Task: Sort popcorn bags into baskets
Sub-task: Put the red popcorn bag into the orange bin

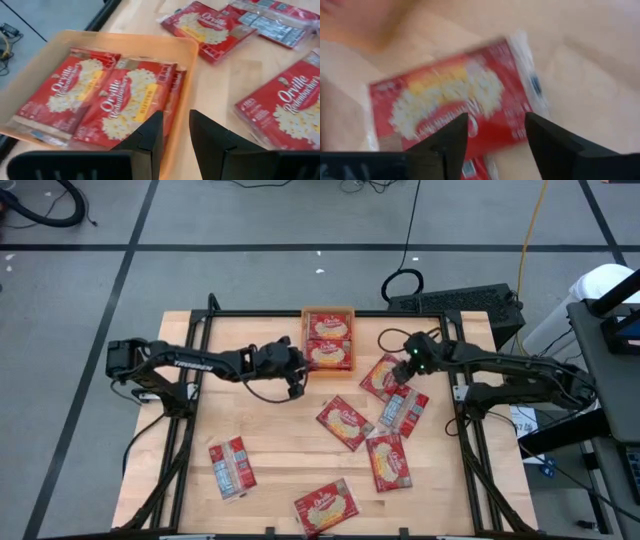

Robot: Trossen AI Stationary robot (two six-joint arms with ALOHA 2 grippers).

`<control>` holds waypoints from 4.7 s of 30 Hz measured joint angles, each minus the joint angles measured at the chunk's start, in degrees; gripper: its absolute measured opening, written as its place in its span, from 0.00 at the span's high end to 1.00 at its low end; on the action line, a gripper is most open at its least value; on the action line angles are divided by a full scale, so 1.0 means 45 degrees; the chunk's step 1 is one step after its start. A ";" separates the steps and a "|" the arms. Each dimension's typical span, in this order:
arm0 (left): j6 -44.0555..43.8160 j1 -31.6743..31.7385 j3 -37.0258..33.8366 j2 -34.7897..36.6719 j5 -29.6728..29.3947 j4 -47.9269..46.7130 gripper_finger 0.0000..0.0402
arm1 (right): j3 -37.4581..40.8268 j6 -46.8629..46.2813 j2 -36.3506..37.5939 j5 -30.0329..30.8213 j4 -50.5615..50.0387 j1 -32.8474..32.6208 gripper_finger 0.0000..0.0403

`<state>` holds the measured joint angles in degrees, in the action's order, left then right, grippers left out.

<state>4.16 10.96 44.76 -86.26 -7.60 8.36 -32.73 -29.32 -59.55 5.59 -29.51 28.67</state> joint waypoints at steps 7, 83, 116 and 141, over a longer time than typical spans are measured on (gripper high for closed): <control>-0.0091 -0.0237 -0.0546 0.0000 -0.0088 0.0789 0.76 | 0.0003 -0.1736 -0.0005 0.0105 -0.0764 -0.0581 0.35; 0.0248 -0.0455 -0.0613 -0.0005 -0.0102 0.2542 0.76 | 0.2947 -0.0649 -0.0835 -0.1452 0.9714 -0.0308 0.99; -0.0757 0.2577 -0.0530 -0.0010 0.4459 0.7187 0.35 | -0.2667 1.3589 -0.1701 -0.2548 0.7090 -0.1182 0.99; 0.0437 0.4340 -0.1583 0.3757 0.5943 0.4696 0.95 | -0.2671 0.7642 -0.1701 -0.2613 1.0041 -0.0870 0.56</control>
<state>6.13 30.48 37.63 -69.35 19.15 29.50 -44.75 5.06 -67.20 -6.17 15.67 24.76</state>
